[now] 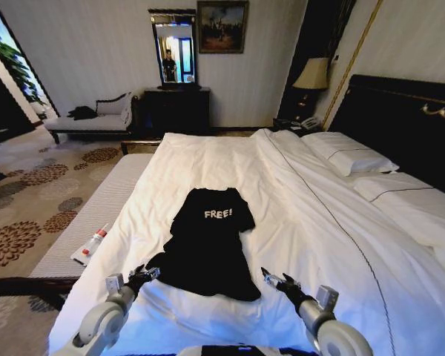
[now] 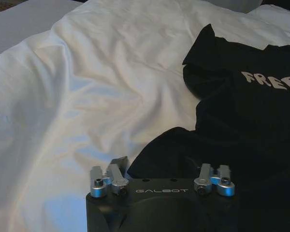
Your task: Fold the clothes on the bed.
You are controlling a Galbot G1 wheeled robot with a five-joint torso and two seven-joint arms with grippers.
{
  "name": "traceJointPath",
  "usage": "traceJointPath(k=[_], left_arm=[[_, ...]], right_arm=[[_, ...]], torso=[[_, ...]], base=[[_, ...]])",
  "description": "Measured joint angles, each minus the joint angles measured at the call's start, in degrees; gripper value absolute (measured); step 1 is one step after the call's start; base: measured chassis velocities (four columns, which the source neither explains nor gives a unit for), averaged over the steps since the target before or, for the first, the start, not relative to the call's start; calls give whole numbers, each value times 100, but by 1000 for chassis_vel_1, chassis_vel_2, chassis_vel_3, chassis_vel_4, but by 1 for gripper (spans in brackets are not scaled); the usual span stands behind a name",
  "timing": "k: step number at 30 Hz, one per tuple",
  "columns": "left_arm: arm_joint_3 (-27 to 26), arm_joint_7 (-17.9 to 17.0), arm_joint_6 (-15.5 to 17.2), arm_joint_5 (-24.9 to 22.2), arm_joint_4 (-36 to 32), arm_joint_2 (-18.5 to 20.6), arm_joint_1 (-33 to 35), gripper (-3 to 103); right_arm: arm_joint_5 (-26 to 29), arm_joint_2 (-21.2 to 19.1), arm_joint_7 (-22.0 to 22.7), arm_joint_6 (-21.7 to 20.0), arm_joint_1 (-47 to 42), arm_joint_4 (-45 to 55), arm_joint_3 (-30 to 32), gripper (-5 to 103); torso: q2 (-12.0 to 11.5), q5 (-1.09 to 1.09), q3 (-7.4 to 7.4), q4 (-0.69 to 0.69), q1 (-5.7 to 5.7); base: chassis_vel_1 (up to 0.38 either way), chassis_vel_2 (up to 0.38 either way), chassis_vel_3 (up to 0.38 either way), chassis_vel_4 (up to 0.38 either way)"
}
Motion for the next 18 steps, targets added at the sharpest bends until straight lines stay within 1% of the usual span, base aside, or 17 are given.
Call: traceJointPath(k=[1, 2, 5, 7, 8, 10, 14, 15, 17, 18], left_arm=[[3, -8, 0, 0, 4, 8, -3, 62], [3, -8, 0, 0, 4, 8, -3, 62], [8, -30, -1, -1, 5, 30, -15, 46], [12, -35, -3, -1, 5, 35, -19, 46], [24, -38, -10, 22, 5, 37, -34, 35], [39, -41, -20, 45, 6, 32, -52, 35], [84, -70, -44, 67, 12, -13, -106, 14], [84, -70, -44, 67, 12, -13, -106, 14], [32, -71, -58, 64, -5, -2, -66, 4], [-26, -71, -68, 47, -23, 16, -31, 4]], right_arm=[[10, 8, 6, 0, -1, -6, -16, 100], [10, 8, 6, 0, -1, -6, -16, 100], [19, 60, 9, -13, -56, -6, -91, 100], [17, 83, 7, -29, -86, 2, -129, 100], [-7, 123, 2, -67, -115, 14, -186, 100], [-37, 160, -1, -113, -135, 16, -234, 100], [-168, 297, -47, -227, -229, -11, -411, 100], [-168, 297, -47, -227, -229, -11, -411, 100], [-185, 317, -88, -306, -243, -19, -448, 100], [-175, 321, -98, -348, -241, -22, -457, 100]], torso=[[0, 0, 0, 0, 0], [0, 0, 0, 0, 0], [0, 0, 0, 0, 0], [0, 0, 0, 0, 0], [0, 0, 0, 0, 0], [0, 0, 0, 0, 0], [0, -1, 0, -1, 0], [0, -1, 0, -1, 0], [0, -1, 0, -1, 0], [0, -1, 0, 0, 0]], base=[[0, 0, 0, 0], [0, 0, 0, 0], [0, 0, 0, 0], [0, 0, 0, 0], [0, 0, 0, 0], [0, 0, 0, 0], [0, 0, 0, 0], [0, 0, 0, 0], [0, 0, 0, 0], [0, 0, 0, 0]])
